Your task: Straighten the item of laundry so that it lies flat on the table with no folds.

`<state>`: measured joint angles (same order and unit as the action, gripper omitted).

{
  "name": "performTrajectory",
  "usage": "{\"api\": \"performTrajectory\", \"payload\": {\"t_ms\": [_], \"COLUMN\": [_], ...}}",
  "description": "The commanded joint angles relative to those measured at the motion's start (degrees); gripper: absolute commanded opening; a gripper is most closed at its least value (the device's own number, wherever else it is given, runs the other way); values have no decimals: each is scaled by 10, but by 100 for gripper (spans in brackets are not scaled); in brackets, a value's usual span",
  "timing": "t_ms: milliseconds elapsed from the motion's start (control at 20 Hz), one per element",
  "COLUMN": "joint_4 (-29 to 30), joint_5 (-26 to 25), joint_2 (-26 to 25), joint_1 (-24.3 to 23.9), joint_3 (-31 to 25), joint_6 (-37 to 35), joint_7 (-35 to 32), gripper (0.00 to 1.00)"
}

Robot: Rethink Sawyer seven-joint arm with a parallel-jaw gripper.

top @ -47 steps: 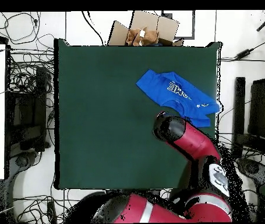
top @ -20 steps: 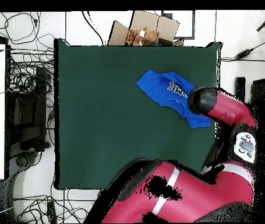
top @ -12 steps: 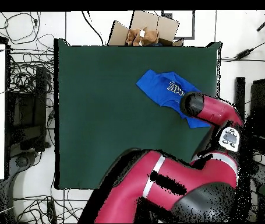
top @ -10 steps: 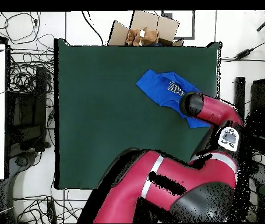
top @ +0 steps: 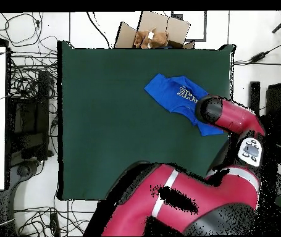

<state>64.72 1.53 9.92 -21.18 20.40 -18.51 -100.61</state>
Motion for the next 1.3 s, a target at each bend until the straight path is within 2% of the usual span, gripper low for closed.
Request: {"api": "performTrajectory", "payload": {"t_ms": [50, 250, 500, 700, 1300], "joint_4": [95, 132, 160, 153, 138], "joint_5": [-25, -24, -13, -20, 11], "joint_2": [47, 117, 169, 161, 130], "joint_1": [-27, -42, -28, -14, 28], "joint_3": [-78, -91, -77, -75, -54], "joint_6": [-14, -74, -119, -130, -136], "joint_7": [-21, 15, 0, -6, -98], "gripper": [0, 0, 0, 0, 0]}}
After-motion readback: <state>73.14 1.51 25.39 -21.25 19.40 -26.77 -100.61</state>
